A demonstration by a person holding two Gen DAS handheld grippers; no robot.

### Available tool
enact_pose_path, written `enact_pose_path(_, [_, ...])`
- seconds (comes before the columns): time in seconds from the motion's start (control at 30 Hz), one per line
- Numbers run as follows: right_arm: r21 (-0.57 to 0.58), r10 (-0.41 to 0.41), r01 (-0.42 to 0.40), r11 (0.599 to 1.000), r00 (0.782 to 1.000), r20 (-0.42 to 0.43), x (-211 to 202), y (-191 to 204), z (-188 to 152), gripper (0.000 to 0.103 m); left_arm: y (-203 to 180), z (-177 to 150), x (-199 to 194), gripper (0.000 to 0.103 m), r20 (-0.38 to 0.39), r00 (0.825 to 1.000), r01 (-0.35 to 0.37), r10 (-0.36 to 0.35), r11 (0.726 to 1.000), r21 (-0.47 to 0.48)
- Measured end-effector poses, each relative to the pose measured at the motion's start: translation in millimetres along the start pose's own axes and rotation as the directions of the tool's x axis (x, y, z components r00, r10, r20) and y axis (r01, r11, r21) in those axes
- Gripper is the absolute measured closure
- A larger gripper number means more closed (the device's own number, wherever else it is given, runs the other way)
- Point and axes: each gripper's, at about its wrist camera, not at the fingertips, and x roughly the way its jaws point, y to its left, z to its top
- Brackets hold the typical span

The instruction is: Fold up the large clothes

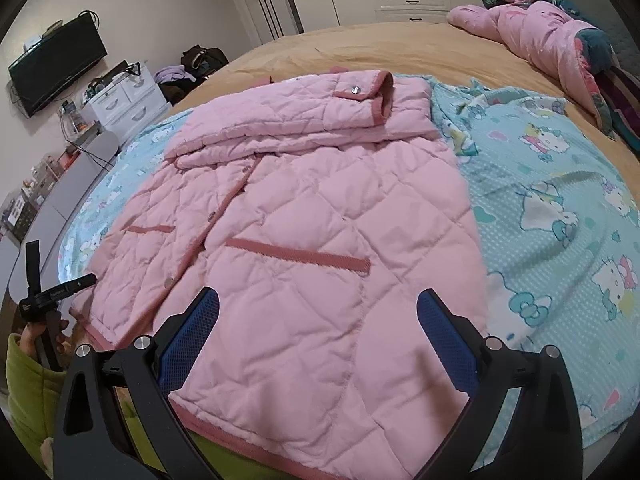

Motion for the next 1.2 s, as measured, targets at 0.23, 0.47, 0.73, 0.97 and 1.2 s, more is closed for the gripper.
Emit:
enact_pose_path(0.23, [-0.007, 0.004, -0.005, 1.000, 0.999, -0.044, -1.4, -2.7, -15.2, 0.004, -9.6, -2.5, 5.5, 0.014, -0.004, 0.997, 0.073, -0.073, 0.997, 0.012])
enact_pose_path(0.47, [-0.010, -0.041, 0.040, 0.999, 0.995, -0.086, -6.1, -20.0, -25.5, 0.004, -21.6, -6.4, 12.0, 0.039, 0.006, 0.998, 0.063, -0.064, 0.997, 0.038])
enact_pose_path(0.73, [0.026, -0.062, 0.067, 0.997, 0.986, -0.157, -11.0, -45.5, -44.5, 0.004, -30.4, -3.5, -8.7, 0.084, 0.086, 0.990, 0.103, -0.110, 0.991, 0.086])
enact_pose_path(0.97, [0.150, 0.034, 0.001, 0.989, 0.972, -0.234, -0.3, -67.2, -65.7, 0.004, -30.5, -2.8, -18.2, 0.083, 0.098, 0.987, 0.118, -0.126, 0.990, 0.083])
enact_pose_path(1.2, [0.198, 0.159, -0.104, 0.975, 0.944, -0.290, 13.5, -63.6, -82.2, 0.026, -35.6, -10.8, -7.7, 0.052, 0.041, 0.995, 0.082, -0.087, 0.991, 0.110])
